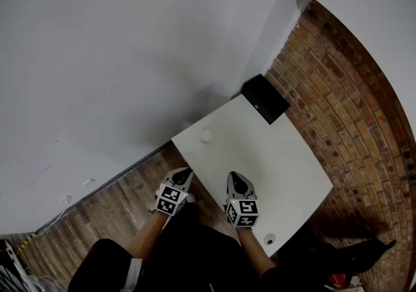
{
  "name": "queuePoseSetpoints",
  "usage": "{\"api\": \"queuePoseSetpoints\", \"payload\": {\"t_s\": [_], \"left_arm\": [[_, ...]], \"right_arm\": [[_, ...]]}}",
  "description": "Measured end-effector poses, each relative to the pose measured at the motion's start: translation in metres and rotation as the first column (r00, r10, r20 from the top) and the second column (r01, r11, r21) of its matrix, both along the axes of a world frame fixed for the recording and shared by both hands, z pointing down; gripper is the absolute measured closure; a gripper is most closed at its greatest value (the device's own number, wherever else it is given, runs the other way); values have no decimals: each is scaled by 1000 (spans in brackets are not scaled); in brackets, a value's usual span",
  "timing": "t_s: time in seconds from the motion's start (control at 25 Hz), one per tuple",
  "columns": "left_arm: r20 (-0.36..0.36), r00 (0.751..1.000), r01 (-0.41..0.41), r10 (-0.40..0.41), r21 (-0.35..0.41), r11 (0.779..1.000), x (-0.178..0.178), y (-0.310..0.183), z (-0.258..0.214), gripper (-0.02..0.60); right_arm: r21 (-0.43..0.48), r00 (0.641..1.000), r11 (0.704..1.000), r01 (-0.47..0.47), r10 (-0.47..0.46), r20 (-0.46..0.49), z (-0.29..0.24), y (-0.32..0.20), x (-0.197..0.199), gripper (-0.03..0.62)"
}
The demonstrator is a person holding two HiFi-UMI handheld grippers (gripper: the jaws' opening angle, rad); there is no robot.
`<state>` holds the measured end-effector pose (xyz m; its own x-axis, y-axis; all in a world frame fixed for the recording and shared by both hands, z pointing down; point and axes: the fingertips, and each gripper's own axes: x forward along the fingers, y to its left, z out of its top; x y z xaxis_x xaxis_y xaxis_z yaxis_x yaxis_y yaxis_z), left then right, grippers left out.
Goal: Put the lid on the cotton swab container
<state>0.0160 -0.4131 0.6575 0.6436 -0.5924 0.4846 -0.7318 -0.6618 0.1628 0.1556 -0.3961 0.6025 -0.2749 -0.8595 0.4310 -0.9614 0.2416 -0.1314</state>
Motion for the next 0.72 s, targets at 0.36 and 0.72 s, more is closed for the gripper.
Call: {"api": "queuePoseSetpoints", "payload": {"t_s": [0.36,0.72], "left_arm": [[77,995,-64,64,-4,998,2,-58,40,436],[159,980,-123,123,-10,992,23,-92,78,313]], "right_arm": [[-27,999,999,-36,36,24,4,-44,-6,571],[-76,998,996,-42,46,51,24,-57,-3,571]]}}
